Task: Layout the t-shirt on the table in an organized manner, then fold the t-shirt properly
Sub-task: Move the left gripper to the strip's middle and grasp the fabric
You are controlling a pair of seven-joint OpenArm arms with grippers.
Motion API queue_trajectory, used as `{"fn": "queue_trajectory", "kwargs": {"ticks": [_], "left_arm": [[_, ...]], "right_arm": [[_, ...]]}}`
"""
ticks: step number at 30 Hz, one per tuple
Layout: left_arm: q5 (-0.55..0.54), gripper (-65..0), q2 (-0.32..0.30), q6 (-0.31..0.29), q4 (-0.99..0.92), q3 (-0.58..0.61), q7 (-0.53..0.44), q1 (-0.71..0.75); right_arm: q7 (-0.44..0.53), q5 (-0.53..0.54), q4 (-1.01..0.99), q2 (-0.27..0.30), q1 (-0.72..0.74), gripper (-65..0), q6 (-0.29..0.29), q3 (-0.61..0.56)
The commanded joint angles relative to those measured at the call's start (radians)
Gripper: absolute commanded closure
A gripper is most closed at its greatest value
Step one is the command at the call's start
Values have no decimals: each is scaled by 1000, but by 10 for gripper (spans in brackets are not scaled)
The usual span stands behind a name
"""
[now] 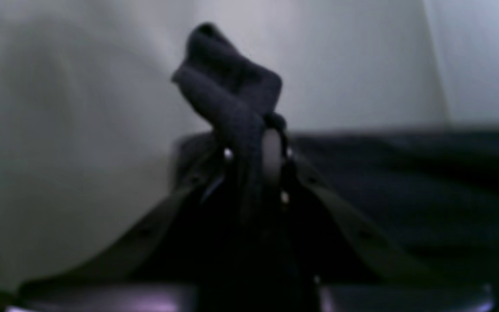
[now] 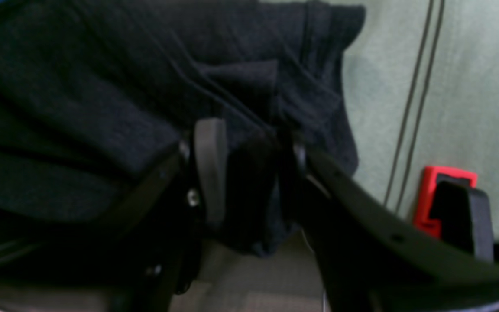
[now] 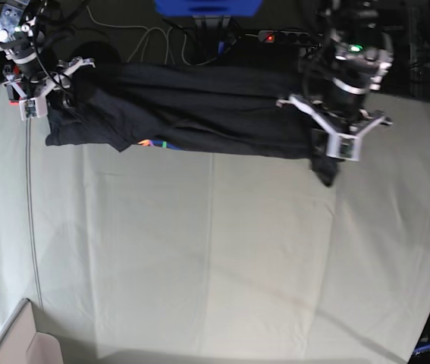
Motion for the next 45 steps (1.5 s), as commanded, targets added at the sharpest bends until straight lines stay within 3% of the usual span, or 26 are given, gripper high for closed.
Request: {"fn": "queue_trajectory", "kwargs": {"ticks": [1, 6, 18, 39, 42, 45], "left_arm": [[1, 0, 5, 3, 23, 28, -30, 10], [29, 0, -3, 8, 23, 147, -30, 35], [29, 0, -4, 9, -115, 289, -31, 9], [18, -1, 3, 9, -172, 369, -22, -44], [17, -41, 3, 9, -196, 369, -22, -44], [17, -124, 3, 9, -201, 369, -25, -44]], "right_arm": [[16, 15, 17, 8, -4, -203, -1, 4], [16, 15, 17, 8, -4, -203, -1, 4], [16, 15, 17, 8, -4, -203, -1, 4], [16, 15, 17, 8, -4, -203, -1, 4], [16, 15, 17, 8, -4, -203, -1, 4], [16, 15, 17, 8, -4, -203, -1, 4]]}}
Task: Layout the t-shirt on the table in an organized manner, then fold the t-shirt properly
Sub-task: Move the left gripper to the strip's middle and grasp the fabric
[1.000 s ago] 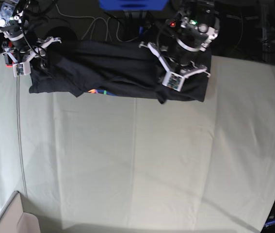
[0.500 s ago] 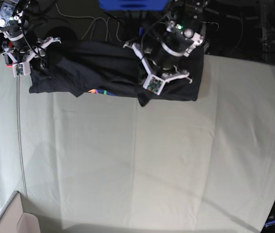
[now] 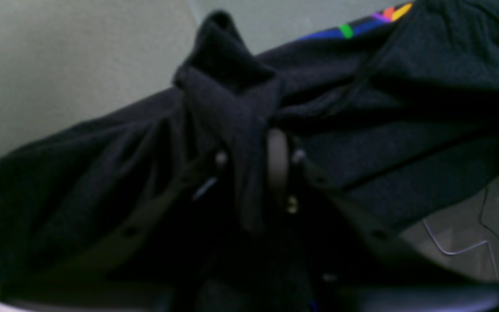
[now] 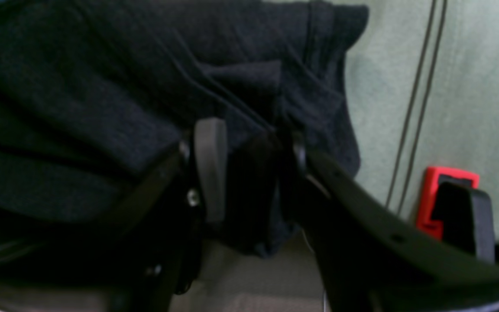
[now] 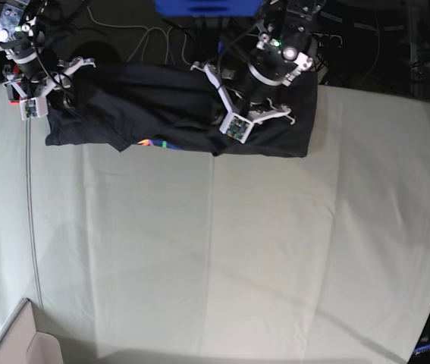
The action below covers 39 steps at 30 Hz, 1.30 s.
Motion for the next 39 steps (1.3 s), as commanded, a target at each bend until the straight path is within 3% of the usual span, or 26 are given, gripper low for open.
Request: {"fn": "queue_trajectory", "kwargs": {"ticks": [1, 9, 18, 25, 32, 35, 39], "left_arm": [[-11, -148, 9, -3, 18, 5, -23, -1], [-13, -296, 32, -8, 32, 3, -28, 3], [-13, -530, 0, -12, 101, 74, -28, 29], [-14, -548, -27, -12, 217, -14, -28, 74], [-14, -548, -27, -15, 162, -161, -20, 77], [-14, -548, -27, -15, 111, -158, -20, 83], [-14, -548, -30, -15, 16, -57, -19, 85]], "right_arm": [[16, 15, 17, 8, -4, -203, -1, 4], [16, 15, 17, 8, -6, -203, -1, 4], [16, 15, 19, 8, -7, -203, -1, 4], [16, 15, 19, 8, -6, -203, -1, 4], [16, 15, 19, 8, -4, -203, -1, 4], [16, 15, 19, 8, -4, -203, -1, 4], [16, 15, 19, 8, 11, -203, -1, 6]]}}
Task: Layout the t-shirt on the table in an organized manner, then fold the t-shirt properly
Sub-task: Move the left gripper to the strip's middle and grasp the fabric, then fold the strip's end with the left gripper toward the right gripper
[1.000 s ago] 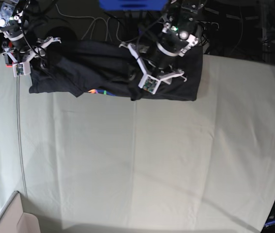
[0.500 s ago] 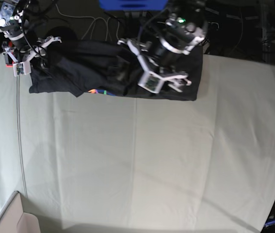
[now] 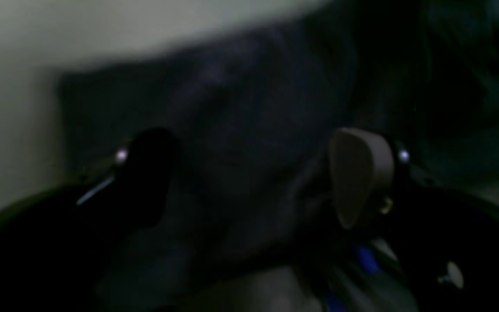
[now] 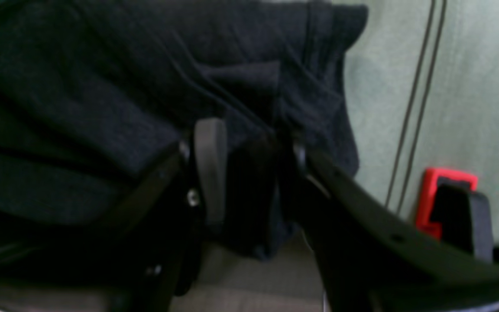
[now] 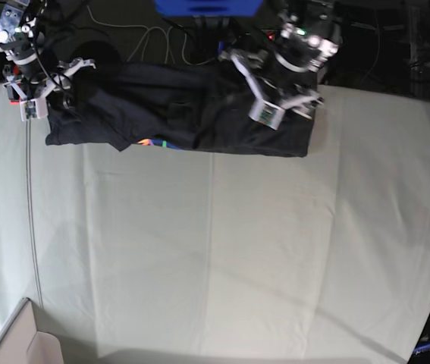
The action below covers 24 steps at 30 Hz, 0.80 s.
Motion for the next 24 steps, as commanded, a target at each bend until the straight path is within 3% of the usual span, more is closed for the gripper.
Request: {"fn": "queue_trajectory", "kwargs": {"ticks": [1, 5, 10, 20, 24], "left_arm": [[-8, -548, 0, -4, 0, 26, -16, 6], [-8, -548, -28, -4, -15, 116, -16, 6], [-8, -548, -34, -4, 38, 118, -18, 8], [-13, -553, -25, -4, 123, -152, -18, 14], [-146, -554, -31, -4, 52, -269, -18, -5]], "right_arm": [[17, 14, 19, 8, -2, -203, -1, 6], [16, 14, 19, 8, 1, -204, -1, 7], [16, 14, 19, 8, 3, -204, -1, 7], [20, 14, 19, 7, 4, -213, -1, 10], [17, 13, 19, 7, 23, -294, -1, 13]]}}
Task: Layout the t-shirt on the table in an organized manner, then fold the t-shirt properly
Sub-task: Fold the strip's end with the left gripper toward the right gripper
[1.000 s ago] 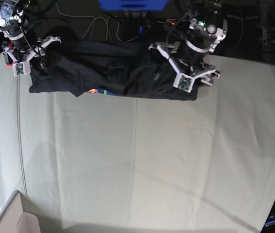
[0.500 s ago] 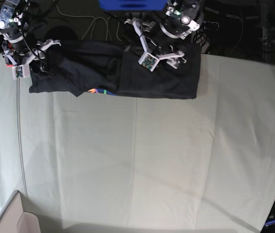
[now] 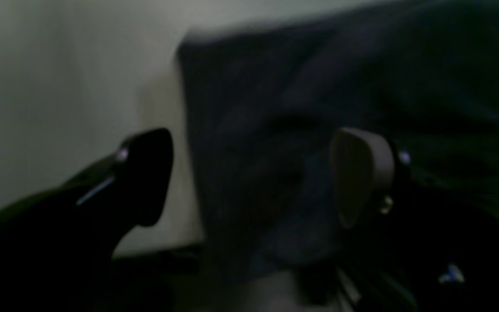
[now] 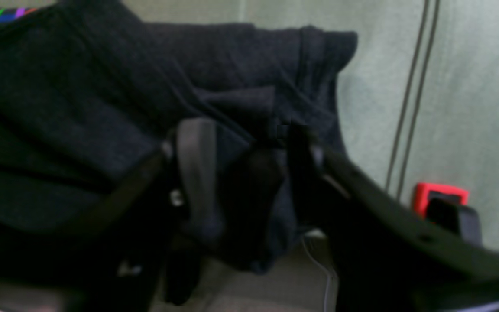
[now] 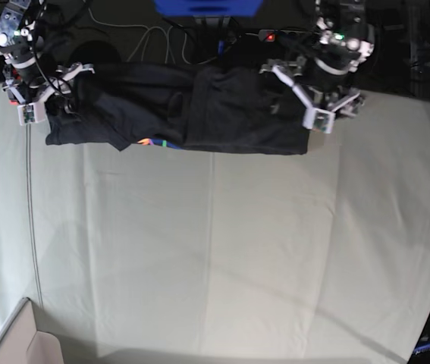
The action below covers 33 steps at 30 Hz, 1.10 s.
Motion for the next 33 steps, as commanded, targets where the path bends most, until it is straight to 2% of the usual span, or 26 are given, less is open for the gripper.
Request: {"fn": "queue_trajectory", "kwargs": {"ticks": [1, 5, 10, 15, 18, 22, 24, 26, 33], "left_arm": [[-54, -554, -2, 1, -3, -27, -23, -15], [-152, -554, -28, 1, -83, -32, -21, -42], [-156, -554, -31, 1, -155, 5, -24, -82], [-164, -544, -31, 1, -256, 6, -23, -136], [-164, -469, -31, 1, -299, 6, -26, -156], [-166, -292, -30, 1, -325, 6, -31, -173], [-166, -226, -30, 1, -324, 6, -31, -173], [-166, -210, -30, 1, -324, 5, -31, -173], [-166, -215, -30, 1, -314, 5, -29, -173]], "right_arm": [[24, 13, 18, 8, 1, -321, 0, 3], [24, 13, 18, 8, 9, -390, 0, 3], [28, 13, 26, 6, 10, -392, 0, 5], [24, 17, 116, 3, 4, -394, 0, 7], [22, 13, 135, -7, 2, -395, 0, 7], [22, 13, 95, -10, 12, -395, 0, 42], [22, 13, 52, -10, 35, -395, 0, 48], [22, 13, -5, -6, 48, -395, 0, 65], [22, 13, -125, -1, 96, -394, 0, 85]]}}
